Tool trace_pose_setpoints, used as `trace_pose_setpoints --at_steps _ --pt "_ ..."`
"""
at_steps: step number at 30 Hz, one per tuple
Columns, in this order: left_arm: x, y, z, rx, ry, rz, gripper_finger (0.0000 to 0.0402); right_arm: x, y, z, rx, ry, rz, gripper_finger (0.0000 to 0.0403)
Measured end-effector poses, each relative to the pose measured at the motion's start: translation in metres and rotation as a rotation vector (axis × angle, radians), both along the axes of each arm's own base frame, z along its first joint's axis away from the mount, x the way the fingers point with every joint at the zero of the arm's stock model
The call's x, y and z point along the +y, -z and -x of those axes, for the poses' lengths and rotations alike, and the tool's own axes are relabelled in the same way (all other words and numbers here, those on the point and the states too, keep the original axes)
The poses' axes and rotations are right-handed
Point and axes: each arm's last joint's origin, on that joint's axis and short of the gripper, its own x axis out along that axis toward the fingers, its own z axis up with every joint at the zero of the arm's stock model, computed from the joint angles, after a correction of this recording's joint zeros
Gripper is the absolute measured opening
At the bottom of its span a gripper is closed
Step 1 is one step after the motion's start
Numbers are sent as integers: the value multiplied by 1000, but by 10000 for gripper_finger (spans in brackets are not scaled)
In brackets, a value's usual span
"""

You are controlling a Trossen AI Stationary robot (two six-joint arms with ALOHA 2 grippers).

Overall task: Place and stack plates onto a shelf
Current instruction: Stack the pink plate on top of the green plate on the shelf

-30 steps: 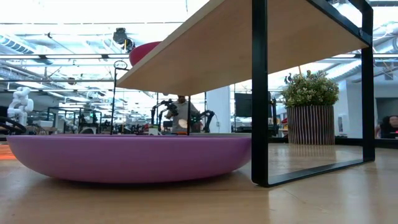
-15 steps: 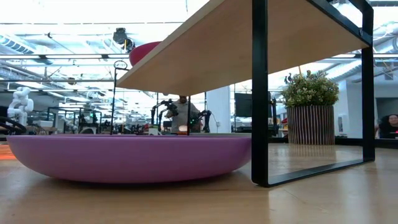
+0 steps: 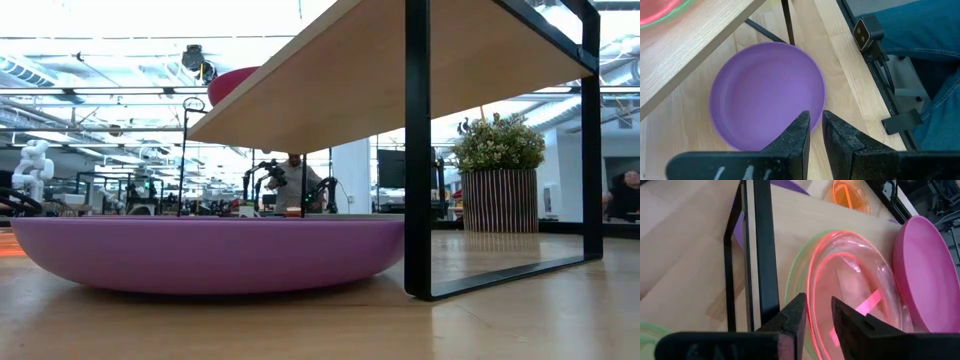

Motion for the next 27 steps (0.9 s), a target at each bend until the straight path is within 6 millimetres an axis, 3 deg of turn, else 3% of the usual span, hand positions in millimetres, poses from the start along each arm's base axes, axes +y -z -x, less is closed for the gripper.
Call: trace_pose_setpoints --at_steps 14,27 --pt "0 0 0 0 1 -1 58 3 -6 -4 -63 -48 -2 83" --pt "0 0 0 -2 2 1 58 8 -23 1 -170 -81 -59 82"
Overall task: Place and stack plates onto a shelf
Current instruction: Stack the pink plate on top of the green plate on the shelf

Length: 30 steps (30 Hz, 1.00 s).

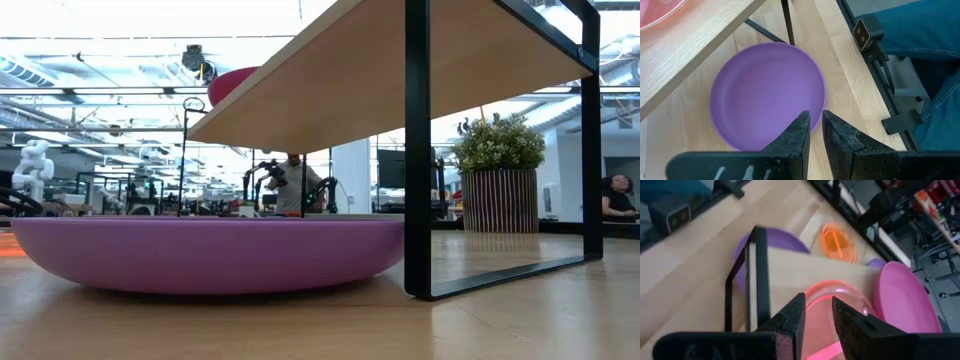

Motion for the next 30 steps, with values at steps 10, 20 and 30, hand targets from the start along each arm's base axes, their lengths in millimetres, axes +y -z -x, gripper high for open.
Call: trace_pose_setpoints --at_steps 10,20,30 --pt "0 36 2 -40 24 19 58 -18 -7 7 -55 201 101 82" --pt "3 54 5 -50 31 20 58 -60 18 -14 37 369 -59 28" --pt "8 51 -4 -129 47 -40 58 -95 17 -36 76 456 -446 1"
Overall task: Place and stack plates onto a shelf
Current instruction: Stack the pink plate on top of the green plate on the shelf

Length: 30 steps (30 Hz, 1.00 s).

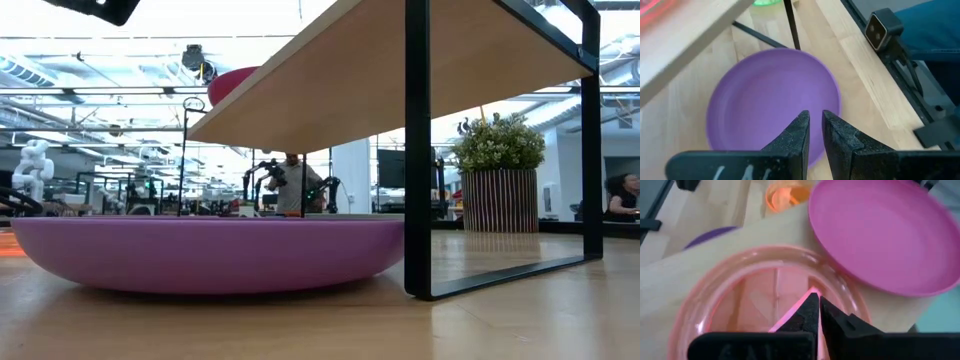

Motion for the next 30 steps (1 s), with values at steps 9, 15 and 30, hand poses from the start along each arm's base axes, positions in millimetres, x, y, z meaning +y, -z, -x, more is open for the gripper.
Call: trace_pose_setpoints --at_steps 9,15,30 --pt "3 0 -3 -1 -7 -8 58 -3 19 -8 120 -34 -55 1" --pt "3 0 -3 -1 -7 -8 58 -2 26 -11 160 -59 -89 0" --pt "4 0 -3 2 -8 -10 58 1 19 -15 87 -137 -104 0"
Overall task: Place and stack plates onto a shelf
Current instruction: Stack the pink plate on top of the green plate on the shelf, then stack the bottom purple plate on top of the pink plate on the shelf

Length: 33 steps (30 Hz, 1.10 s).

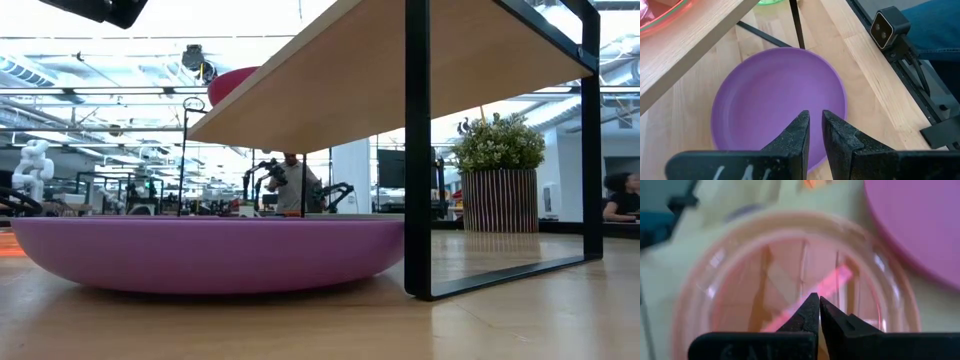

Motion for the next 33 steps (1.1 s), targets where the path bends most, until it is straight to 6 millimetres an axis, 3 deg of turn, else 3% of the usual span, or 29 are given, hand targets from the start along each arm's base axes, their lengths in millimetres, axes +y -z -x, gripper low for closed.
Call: trace_pose_setpoints --at_steps 9,20,26,33 --pt "0 0 0 7 -13 10 58 2 -14 7 -69 -12 -14 0" --pt "0 1 0 8 -16 14 58 5 -18 5 -129 -3 64 0" --pt "5 16 6 36 5 -35 58 5 -20 5 -142 1 63 0" --pt "4 15 5 6 29 -34 58 6 -26 0 -225 13 41 0"
